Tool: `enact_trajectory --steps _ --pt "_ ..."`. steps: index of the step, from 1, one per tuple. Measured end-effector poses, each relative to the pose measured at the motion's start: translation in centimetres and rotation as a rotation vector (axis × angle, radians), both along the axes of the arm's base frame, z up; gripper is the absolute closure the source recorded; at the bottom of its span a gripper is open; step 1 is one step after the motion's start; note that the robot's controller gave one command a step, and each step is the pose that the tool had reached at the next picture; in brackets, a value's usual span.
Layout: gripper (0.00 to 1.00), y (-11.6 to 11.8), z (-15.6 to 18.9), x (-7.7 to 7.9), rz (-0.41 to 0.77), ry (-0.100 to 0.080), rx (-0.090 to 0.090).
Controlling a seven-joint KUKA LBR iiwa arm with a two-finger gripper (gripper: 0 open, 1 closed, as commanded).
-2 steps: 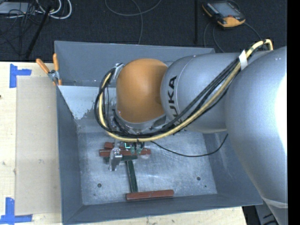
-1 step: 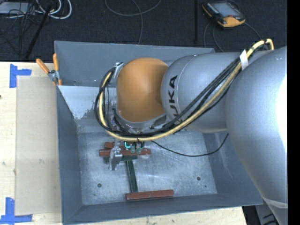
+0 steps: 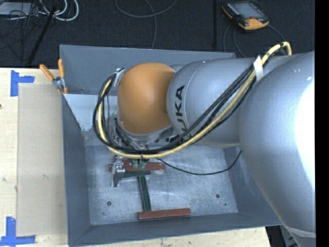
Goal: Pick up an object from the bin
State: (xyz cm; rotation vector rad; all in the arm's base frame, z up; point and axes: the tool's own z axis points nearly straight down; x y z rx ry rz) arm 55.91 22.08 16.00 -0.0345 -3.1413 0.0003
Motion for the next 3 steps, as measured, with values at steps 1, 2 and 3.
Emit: enact_trajectory --steps 1,2,3 --pt "1.0 -7.9 -7.5 4.4 0.179 -0.02 0.005" --pt "1.0 -7.9 -7.5 4.4 0.179 -0.02 0.005" --pt "1.0 -7.6 7.4 3.9 0.203 -0.004 0.001"
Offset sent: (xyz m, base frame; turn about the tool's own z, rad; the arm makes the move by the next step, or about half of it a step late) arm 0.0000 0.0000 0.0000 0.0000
